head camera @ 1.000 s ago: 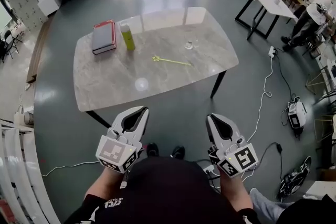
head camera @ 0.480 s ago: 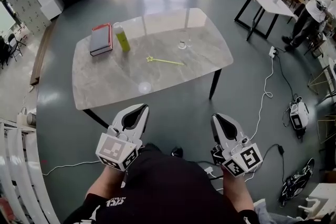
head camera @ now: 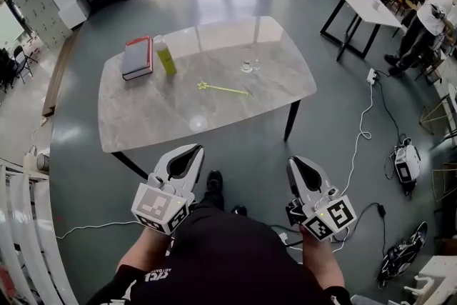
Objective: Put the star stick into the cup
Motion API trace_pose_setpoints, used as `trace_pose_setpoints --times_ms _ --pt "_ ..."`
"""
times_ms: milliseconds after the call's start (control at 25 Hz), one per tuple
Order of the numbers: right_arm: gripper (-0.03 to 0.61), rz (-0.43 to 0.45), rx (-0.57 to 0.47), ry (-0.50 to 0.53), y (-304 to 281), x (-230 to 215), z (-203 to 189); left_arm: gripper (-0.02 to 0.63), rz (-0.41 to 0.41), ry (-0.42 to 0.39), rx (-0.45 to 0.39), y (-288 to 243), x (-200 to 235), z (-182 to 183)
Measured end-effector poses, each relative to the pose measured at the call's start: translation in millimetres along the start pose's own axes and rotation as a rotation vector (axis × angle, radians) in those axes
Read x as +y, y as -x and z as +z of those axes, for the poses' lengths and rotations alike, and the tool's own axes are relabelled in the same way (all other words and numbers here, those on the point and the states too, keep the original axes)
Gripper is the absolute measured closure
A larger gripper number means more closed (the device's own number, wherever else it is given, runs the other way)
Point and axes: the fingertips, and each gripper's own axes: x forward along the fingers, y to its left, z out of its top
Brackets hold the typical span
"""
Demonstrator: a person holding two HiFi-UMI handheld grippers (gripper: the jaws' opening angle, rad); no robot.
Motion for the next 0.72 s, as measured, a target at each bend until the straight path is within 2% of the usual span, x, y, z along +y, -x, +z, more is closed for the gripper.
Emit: trace_pose_setpoints --times_ms 360,720 --pt "0.563 0.014 0.042 -0.009 -44 -16 -3 0.607 0.020 0.024 0.003 -28 38 1" --pt "0.561 0.031 0.099 -0.002 -132 -31 -8 0.607 0.018 0.062 0.013 -70 107 -2"
